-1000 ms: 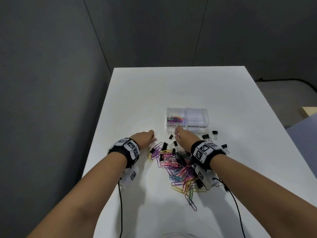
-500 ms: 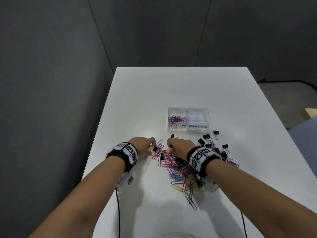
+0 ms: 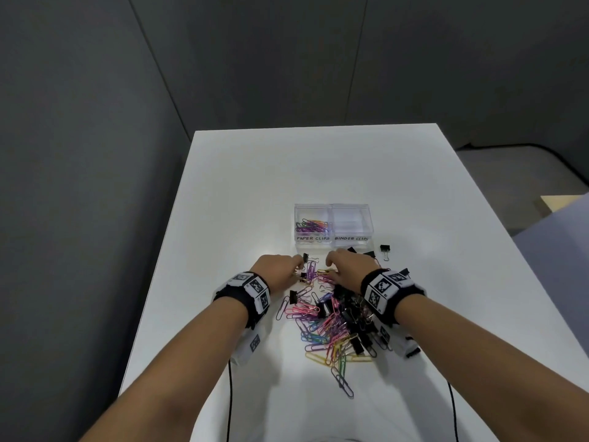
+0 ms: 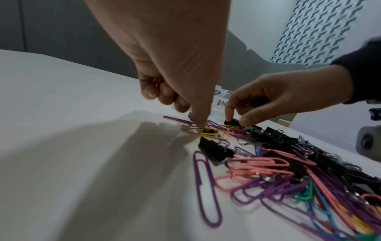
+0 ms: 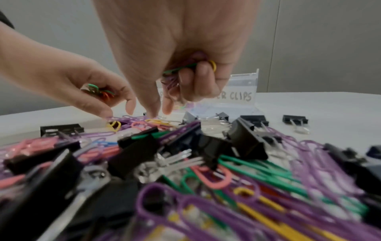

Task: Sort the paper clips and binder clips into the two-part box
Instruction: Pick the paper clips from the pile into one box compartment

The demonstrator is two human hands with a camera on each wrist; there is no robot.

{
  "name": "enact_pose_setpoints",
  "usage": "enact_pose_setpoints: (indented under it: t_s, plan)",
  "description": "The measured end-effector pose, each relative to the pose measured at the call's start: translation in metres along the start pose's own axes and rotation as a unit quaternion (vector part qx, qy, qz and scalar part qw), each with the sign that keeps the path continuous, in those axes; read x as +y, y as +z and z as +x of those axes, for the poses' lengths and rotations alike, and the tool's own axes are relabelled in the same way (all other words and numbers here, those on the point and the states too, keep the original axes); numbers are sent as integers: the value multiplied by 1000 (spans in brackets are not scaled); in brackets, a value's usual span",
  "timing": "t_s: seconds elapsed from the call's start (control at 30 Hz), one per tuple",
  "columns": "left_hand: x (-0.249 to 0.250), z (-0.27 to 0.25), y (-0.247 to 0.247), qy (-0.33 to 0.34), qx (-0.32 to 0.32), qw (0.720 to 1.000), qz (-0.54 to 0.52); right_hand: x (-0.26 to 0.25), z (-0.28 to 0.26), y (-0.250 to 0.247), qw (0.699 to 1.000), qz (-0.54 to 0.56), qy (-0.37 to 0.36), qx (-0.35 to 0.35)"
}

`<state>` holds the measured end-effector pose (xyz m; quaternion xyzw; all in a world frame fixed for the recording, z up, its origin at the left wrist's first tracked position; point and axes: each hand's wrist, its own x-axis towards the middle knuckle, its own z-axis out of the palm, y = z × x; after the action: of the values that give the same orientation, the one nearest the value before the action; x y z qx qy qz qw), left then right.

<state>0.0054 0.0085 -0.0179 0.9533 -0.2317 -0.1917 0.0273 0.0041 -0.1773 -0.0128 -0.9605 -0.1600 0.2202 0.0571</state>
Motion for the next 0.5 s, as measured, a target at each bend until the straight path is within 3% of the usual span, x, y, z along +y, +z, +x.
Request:
enact_pose_setpoints:
  t_s: [0.23,0.5]
  plan:
    - [6,4,1,60,-14,998,21,-6,9,3,1000,-4,8,-29]
    - [-6,8,1,52,-4,998,-30,0,10,-9,998,52,10,-16]
